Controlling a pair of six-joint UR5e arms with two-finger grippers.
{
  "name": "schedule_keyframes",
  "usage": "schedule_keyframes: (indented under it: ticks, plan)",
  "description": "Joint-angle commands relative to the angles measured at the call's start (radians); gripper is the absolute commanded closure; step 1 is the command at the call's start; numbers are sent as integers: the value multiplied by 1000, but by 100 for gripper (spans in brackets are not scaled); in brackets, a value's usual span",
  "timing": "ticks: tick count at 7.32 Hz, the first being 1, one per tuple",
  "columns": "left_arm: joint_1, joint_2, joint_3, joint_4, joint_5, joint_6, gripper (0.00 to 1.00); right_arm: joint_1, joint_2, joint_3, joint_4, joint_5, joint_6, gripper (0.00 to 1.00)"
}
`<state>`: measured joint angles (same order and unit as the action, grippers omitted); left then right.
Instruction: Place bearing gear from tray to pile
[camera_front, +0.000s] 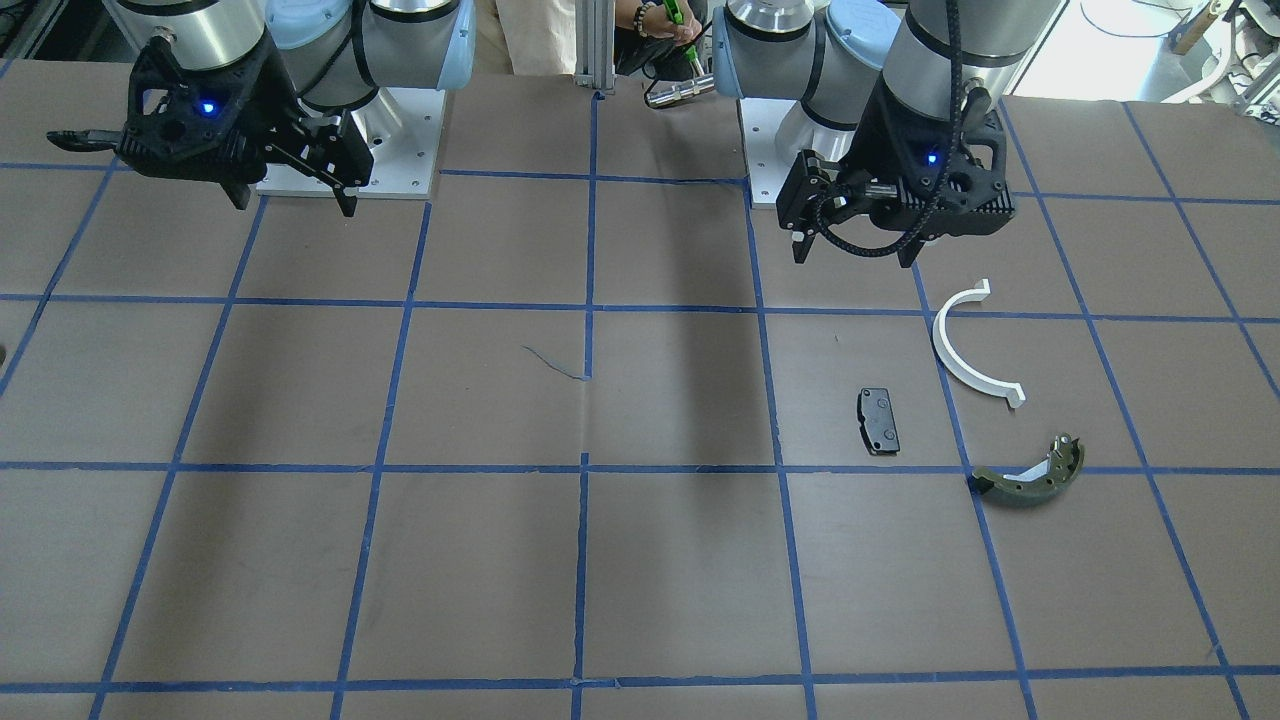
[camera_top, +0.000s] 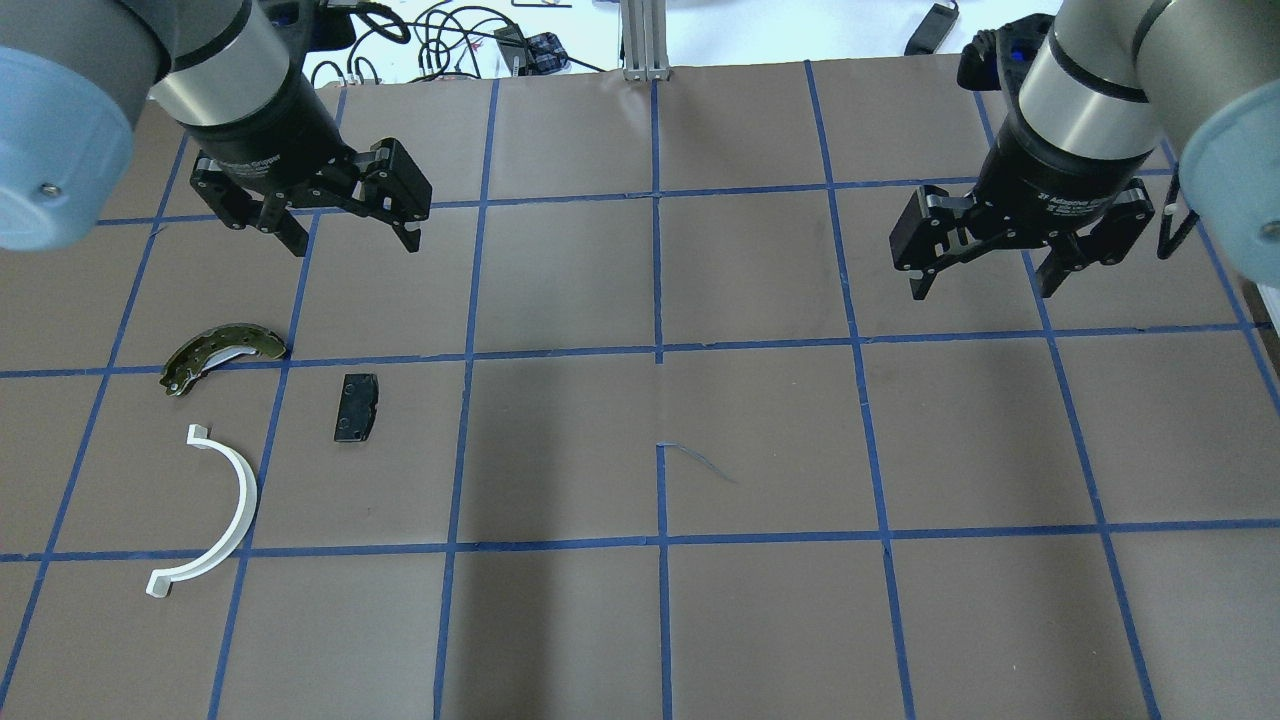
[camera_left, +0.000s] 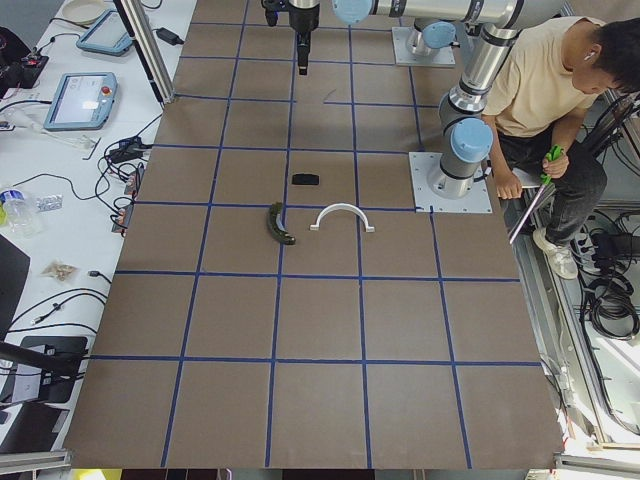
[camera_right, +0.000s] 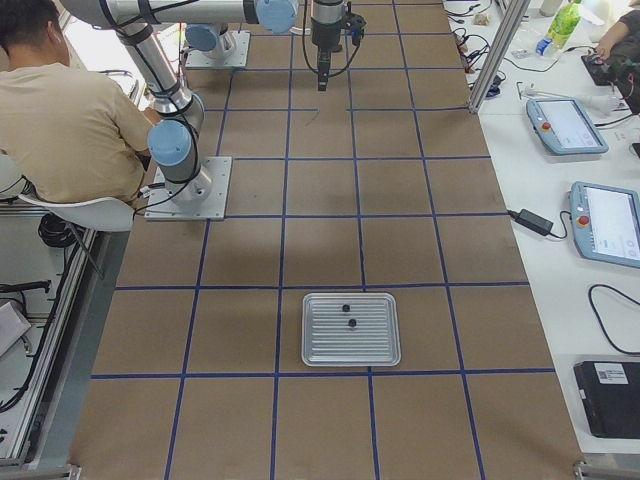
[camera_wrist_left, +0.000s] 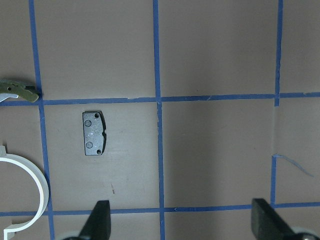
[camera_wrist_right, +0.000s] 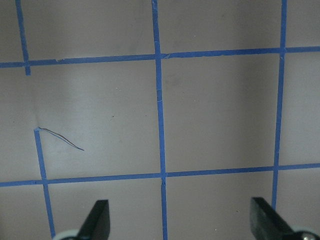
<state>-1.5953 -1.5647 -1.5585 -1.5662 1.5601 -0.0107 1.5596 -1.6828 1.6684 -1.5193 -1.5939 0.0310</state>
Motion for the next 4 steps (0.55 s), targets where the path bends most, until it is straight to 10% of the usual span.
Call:
schedule_keyframes:
  ticks: [1,4]
  plan:
    - [0,0,0,0,0,0,0,0,-2,-1,-1,23,-8,0]
    - [0,0,0,0,-2,0,0,1,0,-1,10,49,-8,0]
